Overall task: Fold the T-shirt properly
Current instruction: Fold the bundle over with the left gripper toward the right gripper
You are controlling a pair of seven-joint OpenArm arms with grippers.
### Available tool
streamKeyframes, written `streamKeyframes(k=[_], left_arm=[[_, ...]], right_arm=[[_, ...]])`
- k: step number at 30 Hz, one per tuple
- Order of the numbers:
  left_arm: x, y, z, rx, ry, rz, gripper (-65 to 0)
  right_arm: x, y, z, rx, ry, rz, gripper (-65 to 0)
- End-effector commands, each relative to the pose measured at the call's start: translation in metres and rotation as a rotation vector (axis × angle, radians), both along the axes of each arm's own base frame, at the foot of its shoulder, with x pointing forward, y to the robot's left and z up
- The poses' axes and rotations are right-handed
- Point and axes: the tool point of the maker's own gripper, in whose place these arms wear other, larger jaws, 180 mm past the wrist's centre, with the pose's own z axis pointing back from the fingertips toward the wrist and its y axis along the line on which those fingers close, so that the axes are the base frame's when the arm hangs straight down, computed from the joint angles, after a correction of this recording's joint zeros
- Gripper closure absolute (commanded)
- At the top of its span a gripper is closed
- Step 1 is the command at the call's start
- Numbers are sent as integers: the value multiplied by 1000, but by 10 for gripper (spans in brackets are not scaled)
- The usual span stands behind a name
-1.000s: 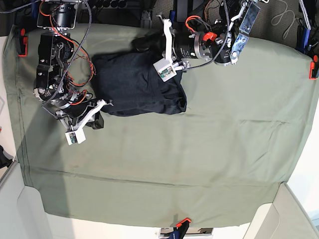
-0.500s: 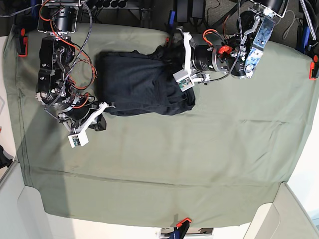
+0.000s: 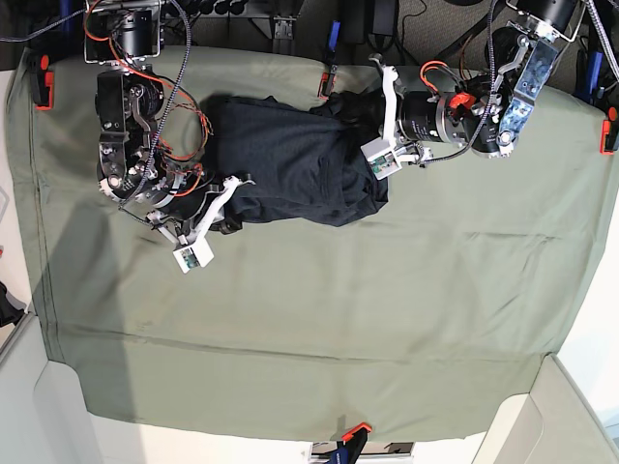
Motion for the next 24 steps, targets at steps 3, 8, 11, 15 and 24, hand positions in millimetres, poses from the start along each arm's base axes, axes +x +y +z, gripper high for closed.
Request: streamKeyframes(k=[3,8,11,15,24], left_arm=[[0,6,1,22,-2,-3,-15],[3,8,1,33,-13,-4,-15],[10,14,0,76,-42,-11,-15],[21,18,1,107,-75,-15,-15],[44,18,14,107,-141,-11,-15]], right_arm=[[8,8,13,21,-46,24,0],[-1,13,9,37,11,51,0],[-12,22,8,70,36,107,0],[-28,20,2,86,54,108,0],[-47,-11,-12,42,84,95,0]])
